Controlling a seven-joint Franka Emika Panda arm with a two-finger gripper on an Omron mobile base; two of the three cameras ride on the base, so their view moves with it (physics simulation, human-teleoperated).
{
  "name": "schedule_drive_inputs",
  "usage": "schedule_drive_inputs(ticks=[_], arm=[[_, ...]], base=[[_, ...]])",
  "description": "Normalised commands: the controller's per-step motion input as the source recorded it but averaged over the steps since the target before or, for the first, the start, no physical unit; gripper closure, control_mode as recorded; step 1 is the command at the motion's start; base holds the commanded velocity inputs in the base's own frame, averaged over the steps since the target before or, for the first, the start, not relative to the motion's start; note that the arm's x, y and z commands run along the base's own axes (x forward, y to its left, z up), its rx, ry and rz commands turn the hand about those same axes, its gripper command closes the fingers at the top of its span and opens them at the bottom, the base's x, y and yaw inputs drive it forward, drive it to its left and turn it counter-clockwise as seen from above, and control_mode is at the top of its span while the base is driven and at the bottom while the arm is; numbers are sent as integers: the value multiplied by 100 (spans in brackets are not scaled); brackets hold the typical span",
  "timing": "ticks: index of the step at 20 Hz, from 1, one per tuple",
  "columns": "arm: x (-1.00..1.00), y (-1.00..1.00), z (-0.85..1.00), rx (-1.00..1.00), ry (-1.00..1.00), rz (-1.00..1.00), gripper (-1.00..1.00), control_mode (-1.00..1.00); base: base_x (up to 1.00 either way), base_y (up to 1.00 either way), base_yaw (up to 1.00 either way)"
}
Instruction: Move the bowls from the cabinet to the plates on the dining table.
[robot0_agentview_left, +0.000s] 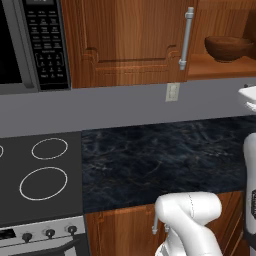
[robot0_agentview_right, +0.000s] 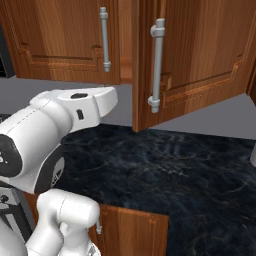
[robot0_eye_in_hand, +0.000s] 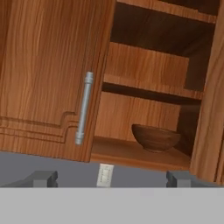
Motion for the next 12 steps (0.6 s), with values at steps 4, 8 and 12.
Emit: schedule_drive_inputs(ticks=[4,8,12], arm=[[35,30,0,-3,0,-10,-100,-100],[22,21,-2,-3,0,-17,-100,-100],[10,11,0,-3,0,-21,-100,-100]], base=[[0,0,0],[0,0,0],[0,0,0]])
